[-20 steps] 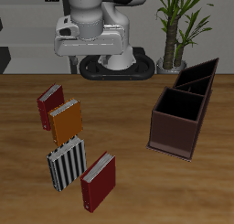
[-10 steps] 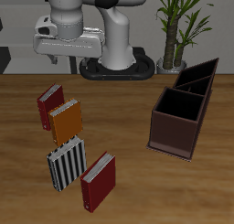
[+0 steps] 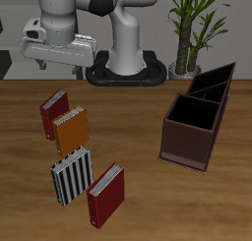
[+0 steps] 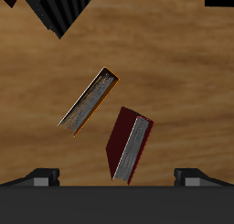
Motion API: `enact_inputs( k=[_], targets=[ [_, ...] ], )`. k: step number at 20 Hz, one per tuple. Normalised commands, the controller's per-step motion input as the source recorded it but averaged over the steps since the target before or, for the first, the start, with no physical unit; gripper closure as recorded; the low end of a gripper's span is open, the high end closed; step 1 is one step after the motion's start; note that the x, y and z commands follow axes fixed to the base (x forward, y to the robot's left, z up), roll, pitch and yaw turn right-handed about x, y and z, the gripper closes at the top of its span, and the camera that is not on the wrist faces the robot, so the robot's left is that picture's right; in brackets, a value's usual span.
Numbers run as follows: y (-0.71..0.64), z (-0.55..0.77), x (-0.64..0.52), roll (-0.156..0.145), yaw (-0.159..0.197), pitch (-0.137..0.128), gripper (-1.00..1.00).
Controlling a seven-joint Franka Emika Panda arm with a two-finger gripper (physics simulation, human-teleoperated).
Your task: Place the right red book into the left desk caddy's front compartment and place the orange book into the left desk caddy's left compartment and place the striped book into the left desk caddy's left compartment
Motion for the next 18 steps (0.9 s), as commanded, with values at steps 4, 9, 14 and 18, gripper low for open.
enact_inputs(
  k=[4,9,14,18],
  targets=[
    [-0.18,-0.12,0.03,-0.001,-0.020,-0.037,-1.00],
    [-0.26,-0.13,-0.01,-0.041,-0.041,-0.029,-1.00],
    [-0.25,-0.36,-0.03,-0.020,-0.045,-0.021,-1.00],
    [-0.09,-0.44,0.03,0.006,-0.027,0.014,-1.00]
  ],
)
